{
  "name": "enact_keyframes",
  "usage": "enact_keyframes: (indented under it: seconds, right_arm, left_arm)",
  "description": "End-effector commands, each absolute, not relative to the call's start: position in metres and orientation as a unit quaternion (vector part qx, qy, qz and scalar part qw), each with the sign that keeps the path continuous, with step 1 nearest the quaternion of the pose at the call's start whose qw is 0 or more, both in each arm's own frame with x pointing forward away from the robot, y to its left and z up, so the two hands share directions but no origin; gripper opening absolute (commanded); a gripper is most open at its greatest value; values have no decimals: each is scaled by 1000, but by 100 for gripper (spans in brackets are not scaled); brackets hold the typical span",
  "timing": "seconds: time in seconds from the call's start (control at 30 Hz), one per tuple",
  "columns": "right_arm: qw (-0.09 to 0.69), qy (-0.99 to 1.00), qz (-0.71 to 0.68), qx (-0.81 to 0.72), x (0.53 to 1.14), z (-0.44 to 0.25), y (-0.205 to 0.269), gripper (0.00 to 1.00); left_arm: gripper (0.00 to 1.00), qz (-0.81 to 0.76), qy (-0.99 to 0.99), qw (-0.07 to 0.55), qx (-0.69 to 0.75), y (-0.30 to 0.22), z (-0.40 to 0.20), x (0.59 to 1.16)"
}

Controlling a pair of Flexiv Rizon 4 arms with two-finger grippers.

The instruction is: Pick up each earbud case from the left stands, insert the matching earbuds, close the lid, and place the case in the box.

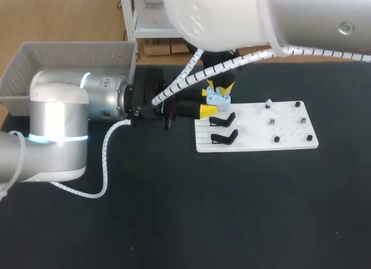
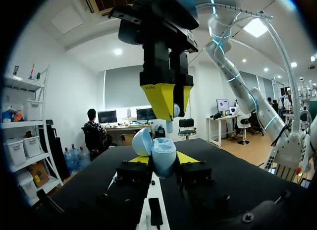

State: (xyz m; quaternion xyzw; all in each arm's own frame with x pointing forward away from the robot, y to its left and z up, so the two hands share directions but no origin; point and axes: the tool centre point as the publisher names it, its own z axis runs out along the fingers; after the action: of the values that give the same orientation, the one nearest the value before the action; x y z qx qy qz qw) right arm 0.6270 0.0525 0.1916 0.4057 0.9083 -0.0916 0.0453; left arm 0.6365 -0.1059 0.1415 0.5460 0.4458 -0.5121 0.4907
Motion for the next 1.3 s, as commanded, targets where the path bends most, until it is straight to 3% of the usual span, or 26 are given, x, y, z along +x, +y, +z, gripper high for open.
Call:
enact_keyframes:
  seconds: [0.03,1.3]
  right_arm:
    - [44,908,-89,407,629,187,52,0]
    - [49,904,-75,417,636,176,42,0]
  left_arm:
    - [0,-512,446,491,546,-106,141,637]
    - [0,-512,446,491,546,-106,141,637]
